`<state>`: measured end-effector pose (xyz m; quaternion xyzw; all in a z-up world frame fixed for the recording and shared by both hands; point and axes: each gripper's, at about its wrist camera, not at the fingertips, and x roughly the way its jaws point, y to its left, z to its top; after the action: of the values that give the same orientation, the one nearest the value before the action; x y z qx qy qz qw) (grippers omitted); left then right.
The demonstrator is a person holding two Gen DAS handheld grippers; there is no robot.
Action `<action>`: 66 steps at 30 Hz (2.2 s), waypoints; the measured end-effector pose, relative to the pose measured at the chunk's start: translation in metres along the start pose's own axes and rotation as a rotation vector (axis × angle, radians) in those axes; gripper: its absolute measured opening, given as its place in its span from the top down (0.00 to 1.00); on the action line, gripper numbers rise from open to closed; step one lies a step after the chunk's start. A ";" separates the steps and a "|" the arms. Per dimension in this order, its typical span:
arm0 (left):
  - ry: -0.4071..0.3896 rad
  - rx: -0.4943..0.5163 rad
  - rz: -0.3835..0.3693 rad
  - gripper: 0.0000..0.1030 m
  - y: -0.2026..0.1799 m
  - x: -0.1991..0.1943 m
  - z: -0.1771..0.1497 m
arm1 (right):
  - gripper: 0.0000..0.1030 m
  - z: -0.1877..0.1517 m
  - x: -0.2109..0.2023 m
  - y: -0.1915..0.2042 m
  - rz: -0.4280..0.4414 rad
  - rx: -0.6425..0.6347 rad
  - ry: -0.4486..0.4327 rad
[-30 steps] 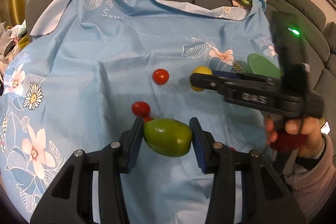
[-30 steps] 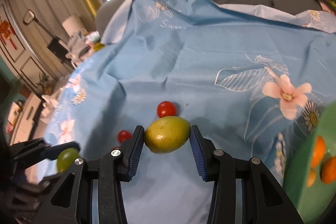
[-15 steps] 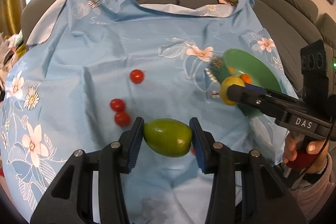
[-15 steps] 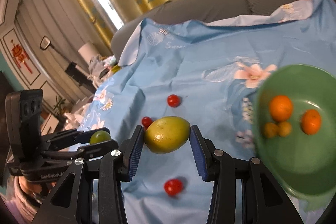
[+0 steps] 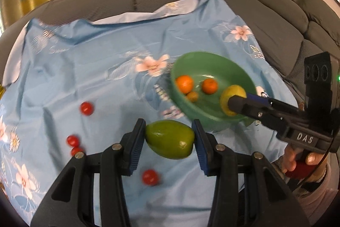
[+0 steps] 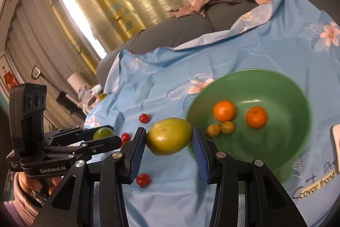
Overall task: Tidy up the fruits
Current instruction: 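Carry the green and yellow fruits toward the green bowl with both tools, then open both tools over the green bowl to drop the green and yellow fruits, then withdraw both tools from the bowl toward the red cherry tomatoes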
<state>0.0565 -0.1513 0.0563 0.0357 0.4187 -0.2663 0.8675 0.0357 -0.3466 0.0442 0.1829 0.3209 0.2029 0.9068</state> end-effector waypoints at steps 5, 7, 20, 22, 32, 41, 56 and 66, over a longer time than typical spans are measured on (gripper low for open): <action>0.025 0.027 -0.032 0.58 -0.022 0.022 0.020 | 0.56 0.000 -0.012 -0.021 -0.024 0.035 -0.033; 0.035 0.037 -0.041 0.58 -0.030 0.030 0.027 | 0.56 -0.001 -0.016 -0.029 -0.036 0.048 -0.042; 0.129 0.122 -0.032 0.58 -0.068 0.093 0.052 | 0.56 -0.004 -0.027 -0.071 -0.174 0.065 -0.057; 0.147 0.133 -0.023 0.58 -0.071 0.102 0.051 | 0.56 -0.005 -0.026 -0.076 -0.191 0.066 -0.050; 0.187 0.174 0.027 0.56 -0.078 0.121 0.047 | 0.56 -0.007 -0.024 -0.075 -0.252 0.027 -0.034; 0.169 0.148 0.060 0.32 -0.072 0.112 0.044 | 0.55 -0.008 -0.028 -0.068 -0.262 0.009 -0.041; 0.104 -0.001 0.164 0.13 -0.018 0.042 -0.005 | 0.56 -0.010 -0.040 -0.037 -0.191 -0.027 -0.064; 0.066 -0.091 0.220 0.12 0.016 -0.009 -0.046 | 0.56 -0.014 -0.037 0.012 -0.123 -0.124 -0.046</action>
<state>0.0275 -0.1203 0.0310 0.0505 0.4521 -0.1490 0.8780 -0.0029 -0.3512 0.0583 0.1111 0.2974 0.1620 0.9343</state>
